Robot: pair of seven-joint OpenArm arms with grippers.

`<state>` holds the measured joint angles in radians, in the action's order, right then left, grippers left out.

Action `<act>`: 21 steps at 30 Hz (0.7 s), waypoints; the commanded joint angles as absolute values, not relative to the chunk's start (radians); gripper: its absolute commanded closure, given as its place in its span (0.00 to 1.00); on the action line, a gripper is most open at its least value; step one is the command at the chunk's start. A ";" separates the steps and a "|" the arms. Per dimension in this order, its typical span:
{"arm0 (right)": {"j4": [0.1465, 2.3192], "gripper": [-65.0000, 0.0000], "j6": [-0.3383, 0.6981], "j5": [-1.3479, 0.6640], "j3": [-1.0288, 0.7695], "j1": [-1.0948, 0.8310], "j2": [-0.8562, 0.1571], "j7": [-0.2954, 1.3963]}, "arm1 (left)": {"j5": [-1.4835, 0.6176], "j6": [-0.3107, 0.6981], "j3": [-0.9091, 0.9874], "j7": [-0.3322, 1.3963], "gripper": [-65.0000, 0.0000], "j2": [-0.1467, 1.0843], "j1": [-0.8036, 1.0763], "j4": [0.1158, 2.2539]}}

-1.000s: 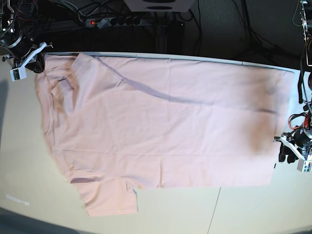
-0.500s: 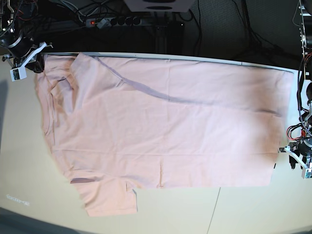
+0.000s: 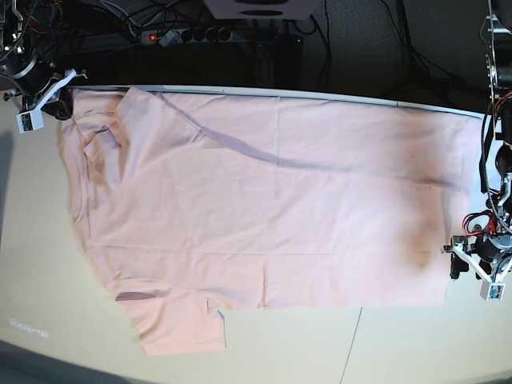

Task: Fold the T-shirt properly
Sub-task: 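Move left gripper along the shirt side and grasp the edge near the tag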

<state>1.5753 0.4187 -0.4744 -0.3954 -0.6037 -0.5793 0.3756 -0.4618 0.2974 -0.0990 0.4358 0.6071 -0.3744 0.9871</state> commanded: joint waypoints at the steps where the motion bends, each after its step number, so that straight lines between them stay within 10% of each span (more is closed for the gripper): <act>1: 1.586 1.00 0.459 -0.479 -0.408 -0.605 -0.598 0.356 | -0.464 0.314 -0.091 0.410 0.36 0.623 -0.414 0.963; 21: 1.586 1.00 0.459 -0.479 -0.408 -0.605 -0.598 0.356 | -0.546 0.480 -0.091 0.476 0.36 0.570 -0.631 0.607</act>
<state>1.5753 0.4187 -0.4744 -0.3954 -0.6037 -0.5789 0.3752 -0.5358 0.4721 -0.0971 0.4938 0.5537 -0.5987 0.5949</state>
